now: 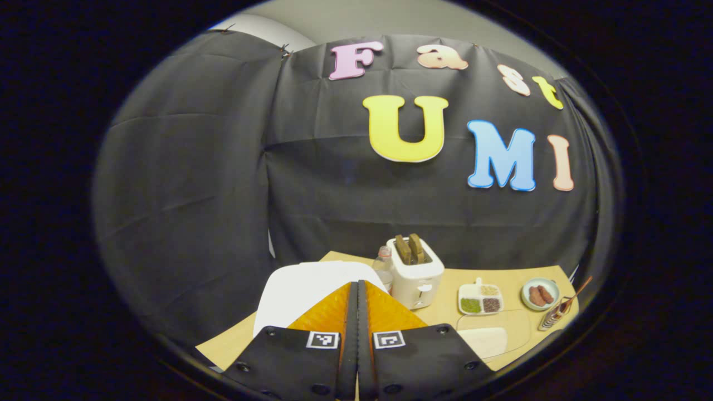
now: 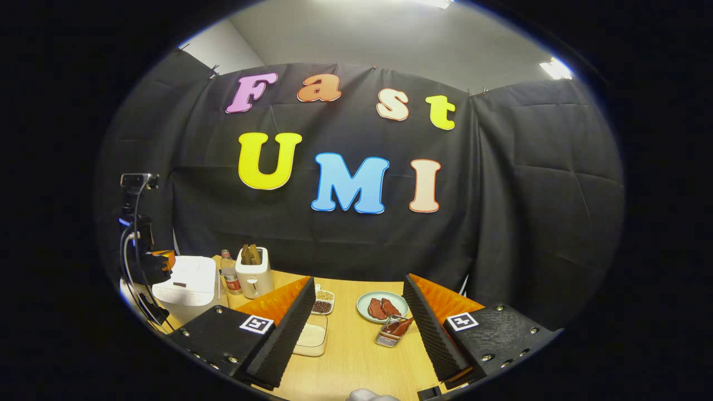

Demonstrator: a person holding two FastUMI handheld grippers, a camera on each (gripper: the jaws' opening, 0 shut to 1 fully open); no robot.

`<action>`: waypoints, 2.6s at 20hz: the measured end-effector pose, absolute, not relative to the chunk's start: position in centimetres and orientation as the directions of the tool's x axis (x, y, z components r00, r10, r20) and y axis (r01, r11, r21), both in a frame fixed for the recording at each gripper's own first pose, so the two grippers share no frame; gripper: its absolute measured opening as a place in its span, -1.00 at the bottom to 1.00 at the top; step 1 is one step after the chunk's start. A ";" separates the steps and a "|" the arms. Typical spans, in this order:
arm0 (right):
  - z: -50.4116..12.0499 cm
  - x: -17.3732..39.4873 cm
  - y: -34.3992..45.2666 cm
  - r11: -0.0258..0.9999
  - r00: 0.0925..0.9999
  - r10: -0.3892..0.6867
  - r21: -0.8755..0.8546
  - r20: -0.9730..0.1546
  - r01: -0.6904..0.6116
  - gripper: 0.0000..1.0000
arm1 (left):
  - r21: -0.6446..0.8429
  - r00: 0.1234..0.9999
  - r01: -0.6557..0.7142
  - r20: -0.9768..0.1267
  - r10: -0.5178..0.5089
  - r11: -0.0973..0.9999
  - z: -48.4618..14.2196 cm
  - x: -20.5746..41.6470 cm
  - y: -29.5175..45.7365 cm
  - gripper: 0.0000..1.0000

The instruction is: Close the left gripper, press the button to open the rice cooker; take a wooden spoon from the chopstick holder with the right hand, scoop a spoonful of rice and pour it into the rice cooker, then put the wooden spoon back into the chopstick holder.

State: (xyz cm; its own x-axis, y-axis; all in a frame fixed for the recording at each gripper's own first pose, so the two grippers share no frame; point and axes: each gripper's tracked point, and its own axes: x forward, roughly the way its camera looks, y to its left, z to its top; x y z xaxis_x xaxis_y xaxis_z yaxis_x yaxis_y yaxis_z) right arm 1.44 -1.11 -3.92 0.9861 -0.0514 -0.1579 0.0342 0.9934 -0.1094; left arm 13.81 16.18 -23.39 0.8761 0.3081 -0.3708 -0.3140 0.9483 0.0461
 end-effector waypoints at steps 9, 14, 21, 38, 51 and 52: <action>-5.0 1.4 -2.5 0.991 0.978 -0.074 -0.127 -0.197 0.049 0.94 | 0.062 0.736 -0.410 -0.567 0.370 0.910 -33.9 14.0 20.0 -0.83; -5.8 1.3 -2.1 0.994 0.975 -0.057 -0.107 -0.217 0.034 0.94 | 0.093 0.721 -0.402 -0.581 0.378 0.911 -34.2 13.7 19.9 -0.81; -6.2 1.6 -1.8 0.996 0.977 -0.048 -0.077 -0.207 0.032 0.94 | 0.116 0.814 -0.369 -0.438 0.381 0.922 -29.0 15.4 20.4 -0.82; -6.3 3.1 -4.2 0.995 0.988 -0.094 0.002 -0.126 0.095 0.94 | 0.012 0.998 0.009 0.060 -0.010 1.000 -3.0 3.3 0.8 0.21; -17.5 5.2 -12.7 0.977 0.956 -0.142 0.121 -0.257 0.177 0.94 | 0.016 0.999 0.004 0.033 -0.005 1.000 -7.1 3.2 -4.8 0.96; -18.5 6.0 -13.4 0.974 0.955 -0.139 0.140 -0.261 0.180 0.94 | 0.019 1.000 0.008 0.029 -0.008 1.000 -7.3 3.4 -5.5 0.96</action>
State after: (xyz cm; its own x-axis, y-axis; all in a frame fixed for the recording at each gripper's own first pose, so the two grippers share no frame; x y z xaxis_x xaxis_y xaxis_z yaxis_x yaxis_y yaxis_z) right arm 6.01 -13.44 -18.51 0.9552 -0.1392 -0.2610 0.1801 0.9737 0.1398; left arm 3.39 -5.54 -7.31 0.9995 -0.0084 0.0289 0.0078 0.9998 0.0191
